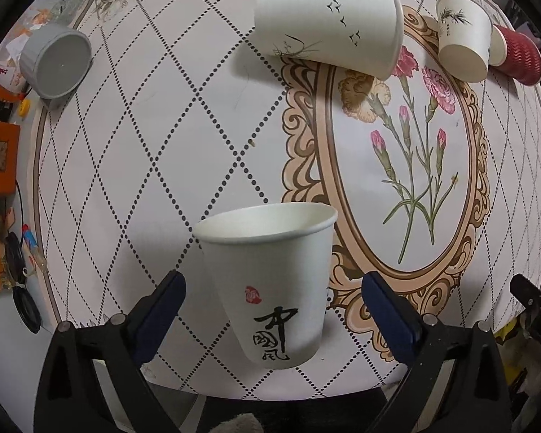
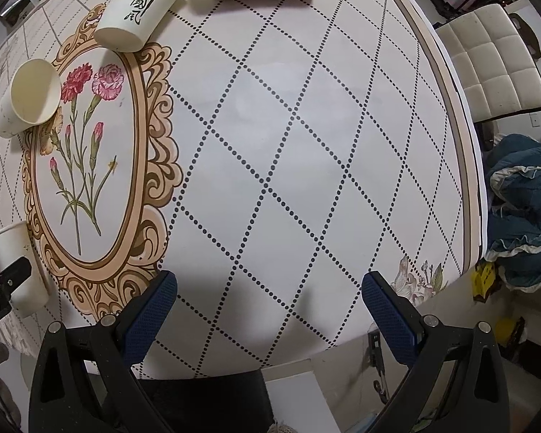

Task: Flip cup upright

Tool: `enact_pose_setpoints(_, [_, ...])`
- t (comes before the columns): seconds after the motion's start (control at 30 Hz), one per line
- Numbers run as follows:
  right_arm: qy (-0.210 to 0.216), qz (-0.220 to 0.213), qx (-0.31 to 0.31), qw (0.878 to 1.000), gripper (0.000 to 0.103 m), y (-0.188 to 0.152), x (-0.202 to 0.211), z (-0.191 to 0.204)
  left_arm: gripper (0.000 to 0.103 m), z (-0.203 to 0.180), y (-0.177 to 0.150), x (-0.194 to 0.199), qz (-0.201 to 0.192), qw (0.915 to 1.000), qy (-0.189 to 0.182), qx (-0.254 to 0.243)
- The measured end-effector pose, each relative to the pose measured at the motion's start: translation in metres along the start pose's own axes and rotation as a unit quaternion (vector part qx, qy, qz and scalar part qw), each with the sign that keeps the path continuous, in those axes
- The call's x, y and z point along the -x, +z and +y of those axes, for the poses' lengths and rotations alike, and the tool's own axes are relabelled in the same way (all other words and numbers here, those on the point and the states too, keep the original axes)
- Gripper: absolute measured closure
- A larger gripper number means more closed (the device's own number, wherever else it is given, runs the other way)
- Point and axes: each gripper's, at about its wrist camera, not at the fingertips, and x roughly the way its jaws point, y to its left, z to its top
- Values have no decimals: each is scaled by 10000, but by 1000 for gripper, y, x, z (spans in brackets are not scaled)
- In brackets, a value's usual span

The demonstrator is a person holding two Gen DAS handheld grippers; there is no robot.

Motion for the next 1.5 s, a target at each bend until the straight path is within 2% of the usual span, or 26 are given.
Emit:
enact_pose_setpoints(0.2, [48,-85,64,9999,0,-4,8,6,3,19,-6,24,-142,9998,-44,138])
enact_pose_setpoints(0.43, [127,-221,182,9995,0,-7,20,14,3,37,-26,70,-610,9964,287,514])
enact_pose_setpoints(0.57, [174,-285,303,9990,0,-9,29,22,3,49,-39,96,-824,9941,327,621])
enact_pose_setpoints(0.67, [222,-348,404,9983,0,-12,38,33,3,58,-44,115,-982,9921,308,714])
enact_pose_setpoints(0.87, [334,-513,602,9963,0,-16,61,62,3,81,-44,130,-1238,9872,387,923])
enact_pose_setpoints(1.07, [455,-620,866,9933,0,-22,79,106,3,134,-51,116,-1339,9809,708,1220])
enact_pose_setpoints(1.13, [467,-630,991,9920,0,-28,83,128,0,150,-52,102,-1171,9820,764,1267])
enact_pose_setpoints(1.3, [435,-628,1371,9876,0,-36,86,182,0,183,-54,67,-906,9836,797,1337])
enact_pose_setpoints(1.5, [347,-538,1750,9825,1,-37,73,242,0,203,-61,31,-540,9855,882,1348])
